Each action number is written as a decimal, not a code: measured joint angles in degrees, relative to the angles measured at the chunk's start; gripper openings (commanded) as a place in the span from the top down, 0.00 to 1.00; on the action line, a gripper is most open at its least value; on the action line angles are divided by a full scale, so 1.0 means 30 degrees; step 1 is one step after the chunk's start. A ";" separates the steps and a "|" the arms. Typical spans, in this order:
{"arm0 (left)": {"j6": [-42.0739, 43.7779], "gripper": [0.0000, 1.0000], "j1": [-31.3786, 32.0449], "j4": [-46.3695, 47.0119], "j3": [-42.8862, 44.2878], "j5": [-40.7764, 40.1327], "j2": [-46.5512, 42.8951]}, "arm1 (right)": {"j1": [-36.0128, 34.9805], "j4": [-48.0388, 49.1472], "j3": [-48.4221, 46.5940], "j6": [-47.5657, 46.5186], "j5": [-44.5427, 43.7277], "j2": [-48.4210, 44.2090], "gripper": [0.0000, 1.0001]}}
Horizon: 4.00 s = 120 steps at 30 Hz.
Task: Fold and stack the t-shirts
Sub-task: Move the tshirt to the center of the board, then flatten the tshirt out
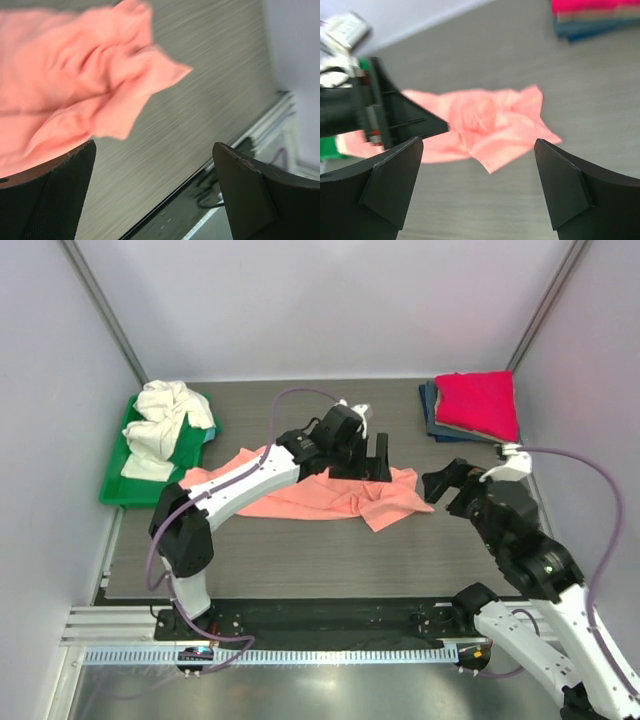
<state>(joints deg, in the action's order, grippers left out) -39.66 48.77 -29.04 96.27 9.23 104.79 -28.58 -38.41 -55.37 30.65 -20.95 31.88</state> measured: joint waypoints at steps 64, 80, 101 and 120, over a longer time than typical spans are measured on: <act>-0.2208 0.03 -0.9056 -0.5945 -1.5599 -0.8801 -1.6043 | 0.9967 0.3344 0.7919 0.3220 0.4466 0.2448 0.99; -0.2623 0.28 -0.9071 0.1581 -1.4644 -0.7402 -0.4911 | 1.0353 0.4845 0.9020 0.3322 0.7766 0.5763 0.99; -0.2710 0.64 -0.9078 0.4670 -1.3194 -0.6397 -0.2011 | 1.0353 0.6003 0.9020 0.2805 0.8262 0.7417 0.99; -0.2761 1.00 -0.9092 0.3767 -1.3529 -0.5880 -0.5989 | 1.0353 0.6040 0.8728 0.2812 0.8546 0.7417 0.99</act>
<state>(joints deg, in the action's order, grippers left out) -47.94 21.50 -17.74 55.68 -8.40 86.83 2.48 -20.29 -29.19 39.09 4.69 54.13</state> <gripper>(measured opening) 0.012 0.028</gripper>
